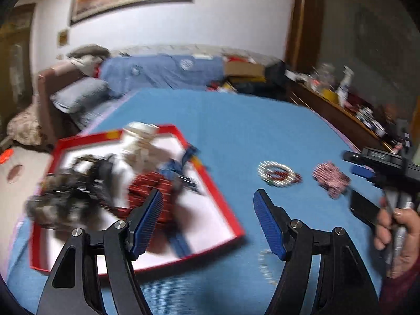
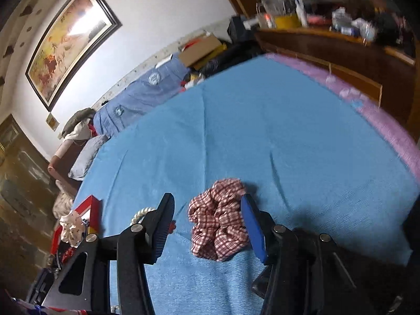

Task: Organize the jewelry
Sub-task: 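Move the left tool to the pearl bracelet while the right tool reaches the plaid scrunchie, then grasp the pearl bracelet with the left tool while the right tool grasps the red-white plaid scrunchie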

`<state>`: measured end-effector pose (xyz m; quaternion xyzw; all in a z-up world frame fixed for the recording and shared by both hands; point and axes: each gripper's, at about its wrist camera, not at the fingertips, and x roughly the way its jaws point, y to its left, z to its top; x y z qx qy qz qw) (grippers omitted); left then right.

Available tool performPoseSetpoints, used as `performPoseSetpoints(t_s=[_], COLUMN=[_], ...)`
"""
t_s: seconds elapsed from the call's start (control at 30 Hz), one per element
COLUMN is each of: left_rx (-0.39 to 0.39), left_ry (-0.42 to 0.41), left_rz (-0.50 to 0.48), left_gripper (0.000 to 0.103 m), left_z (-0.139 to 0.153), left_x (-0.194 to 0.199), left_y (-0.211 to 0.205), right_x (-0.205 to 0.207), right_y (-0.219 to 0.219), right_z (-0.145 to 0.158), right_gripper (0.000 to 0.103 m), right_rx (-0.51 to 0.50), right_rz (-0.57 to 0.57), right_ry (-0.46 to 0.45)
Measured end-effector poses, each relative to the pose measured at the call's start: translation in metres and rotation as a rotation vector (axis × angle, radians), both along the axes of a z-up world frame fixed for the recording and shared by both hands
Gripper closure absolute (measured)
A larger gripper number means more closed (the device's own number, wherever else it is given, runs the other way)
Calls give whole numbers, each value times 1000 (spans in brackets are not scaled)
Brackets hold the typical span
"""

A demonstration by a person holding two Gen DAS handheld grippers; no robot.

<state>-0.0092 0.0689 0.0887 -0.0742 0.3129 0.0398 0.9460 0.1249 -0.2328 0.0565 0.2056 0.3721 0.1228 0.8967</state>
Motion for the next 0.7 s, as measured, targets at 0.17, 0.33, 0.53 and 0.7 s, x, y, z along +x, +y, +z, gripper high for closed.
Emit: performPoseSetpoints(t_s=[0.17, 0.33, 0.53, 0.7], left_rx=[-46, -92, -139, -157], left_ry=[88, 162, 246, 345], left_rz=[-91, -95, -106, -101], left_gripper=[33, 32, 32, 59], left_z=[-3, -6, -11, -35], left_x=[31, 67, 118, 164], left_y=[-17, -22, -32, -39], right_x=[10, 18, 24, 21], right_y=[26, 44, 56, 41], right_z=[-11, -23, -34, -27], right_gripper=[30, 30, 69, 84], right_rx=[-135, -274, -429, -363], right_rz=[65, 109, 104, 76], right_ry=[50, 78, 93, 76])
